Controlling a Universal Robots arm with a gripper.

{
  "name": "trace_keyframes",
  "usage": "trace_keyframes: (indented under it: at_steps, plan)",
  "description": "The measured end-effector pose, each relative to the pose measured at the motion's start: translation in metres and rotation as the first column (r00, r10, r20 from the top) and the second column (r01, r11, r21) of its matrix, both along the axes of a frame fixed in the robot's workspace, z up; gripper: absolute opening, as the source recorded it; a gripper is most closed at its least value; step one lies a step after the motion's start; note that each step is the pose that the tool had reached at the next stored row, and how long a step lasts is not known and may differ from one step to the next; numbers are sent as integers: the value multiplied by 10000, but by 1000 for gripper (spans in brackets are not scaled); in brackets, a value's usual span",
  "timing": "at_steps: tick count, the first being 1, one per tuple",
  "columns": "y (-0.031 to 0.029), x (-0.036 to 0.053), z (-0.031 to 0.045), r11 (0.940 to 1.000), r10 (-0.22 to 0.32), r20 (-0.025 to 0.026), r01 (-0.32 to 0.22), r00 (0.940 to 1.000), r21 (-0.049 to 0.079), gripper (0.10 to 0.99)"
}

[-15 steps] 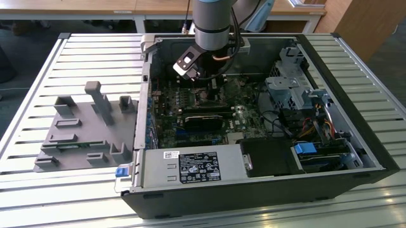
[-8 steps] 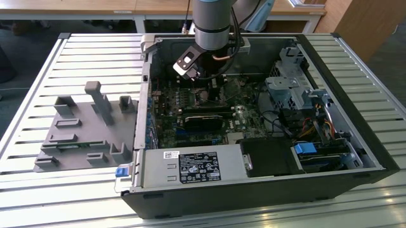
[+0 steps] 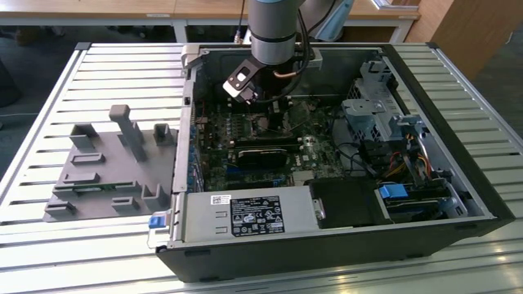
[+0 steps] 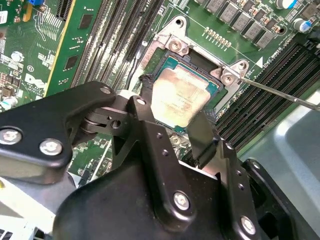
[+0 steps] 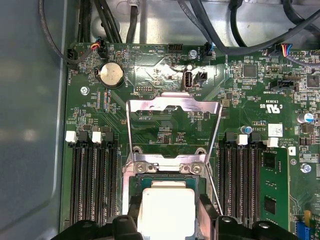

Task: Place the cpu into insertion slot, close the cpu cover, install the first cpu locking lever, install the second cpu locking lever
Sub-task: 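Place the cpu into insertion slot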

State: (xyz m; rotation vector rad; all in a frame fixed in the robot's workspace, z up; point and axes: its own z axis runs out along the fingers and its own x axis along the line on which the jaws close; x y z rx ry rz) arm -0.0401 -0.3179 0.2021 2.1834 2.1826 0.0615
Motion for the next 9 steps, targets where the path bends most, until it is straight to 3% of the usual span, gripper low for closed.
trace_keyframes:
  at_steps: [1, 4, 5, 6, 7, 9]
  plan:
    - [0, 0, -1, 10000, 0, -1, 0, 10000, -1, 565]
    - [3, 0, -5, 10000, 0, 2, 0, 10000, 2, 576]
    - [5, 0, -8, 10000, 0, 3, 0, 10000, 5, 631]
    - [6, 0, -13, 10000, -1, 2, 1, 10000, 4, 631]
    - [8, -1, -17, 10000, -1, 0, 1, 10000, 1, 694]
    - [13, 0, -32, 10000, -1, 1, 1, 10000, 1, 694]
